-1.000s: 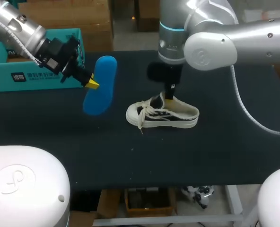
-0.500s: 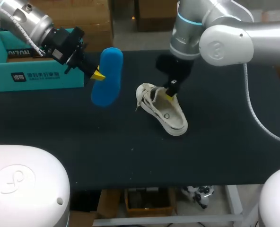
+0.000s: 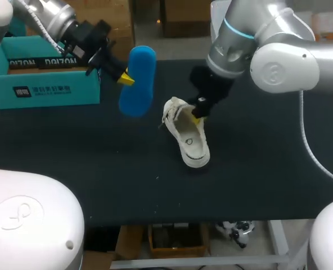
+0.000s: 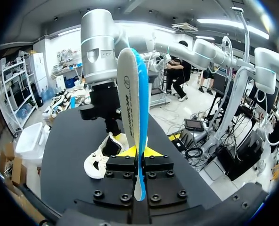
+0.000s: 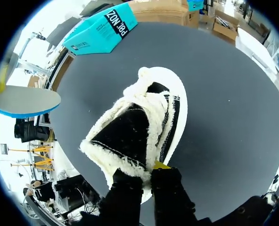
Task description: Open the shoe tongue, take the insole out of the shoe, put the insole back into the shoe, and pack the shoe into the shoebox
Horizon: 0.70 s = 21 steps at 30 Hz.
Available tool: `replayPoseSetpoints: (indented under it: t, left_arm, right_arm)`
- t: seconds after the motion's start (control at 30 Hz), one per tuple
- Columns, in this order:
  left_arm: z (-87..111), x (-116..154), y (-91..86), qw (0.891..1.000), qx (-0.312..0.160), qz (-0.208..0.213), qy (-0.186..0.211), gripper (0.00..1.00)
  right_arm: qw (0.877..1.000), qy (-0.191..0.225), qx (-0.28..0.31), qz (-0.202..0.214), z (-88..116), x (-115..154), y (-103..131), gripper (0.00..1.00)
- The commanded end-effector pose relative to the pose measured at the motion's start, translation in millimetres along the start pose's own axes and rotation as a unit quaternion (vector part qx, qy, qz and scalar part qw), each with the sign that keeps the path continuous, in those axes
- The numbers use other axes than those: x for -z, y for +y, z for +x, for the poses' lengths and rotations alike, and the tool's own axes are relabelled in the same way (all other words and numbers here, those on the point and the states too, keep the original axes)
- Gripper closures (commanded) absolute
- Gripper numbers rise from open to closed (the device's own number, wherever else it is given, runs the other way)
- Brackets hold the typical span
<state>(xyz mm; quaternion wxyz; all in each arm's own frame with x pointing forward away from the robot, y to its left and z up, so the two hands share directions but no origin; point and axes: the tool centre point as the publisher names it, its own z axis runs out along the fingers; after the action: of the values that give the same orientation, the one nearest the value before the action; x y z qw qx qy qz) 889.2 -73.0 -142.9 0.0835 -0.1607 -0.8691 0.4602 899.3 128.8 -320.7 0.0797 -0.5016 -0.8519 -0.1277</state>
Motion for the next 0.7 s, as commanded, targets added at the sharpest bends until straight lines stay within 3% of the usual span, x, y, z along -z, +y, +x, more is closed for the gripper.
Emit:
replayPoseSetpoints:
  t: [0.03,0.3,0.7]
  left_arm:
    - [-5.5,7,6.4,0.999,-0.005,0.011,0.033,1.00]
    - [-1.2,12,12.5,0.999,-0.017,0.017,0.047,1.00]
    - [6.6,5,17.7,0.998,-0.024,0.016,0.061,1.00]
  right_arm:
    - [0.999,-0.003,-0.024,-0.037,13,-6,-6,1.00]
    - [0.997,0.006,-0.061,-0.050,27,-28,-9,1.00]
    - [0.996,0.023,-0.059,-0.055,27,-46,-17,1.00]
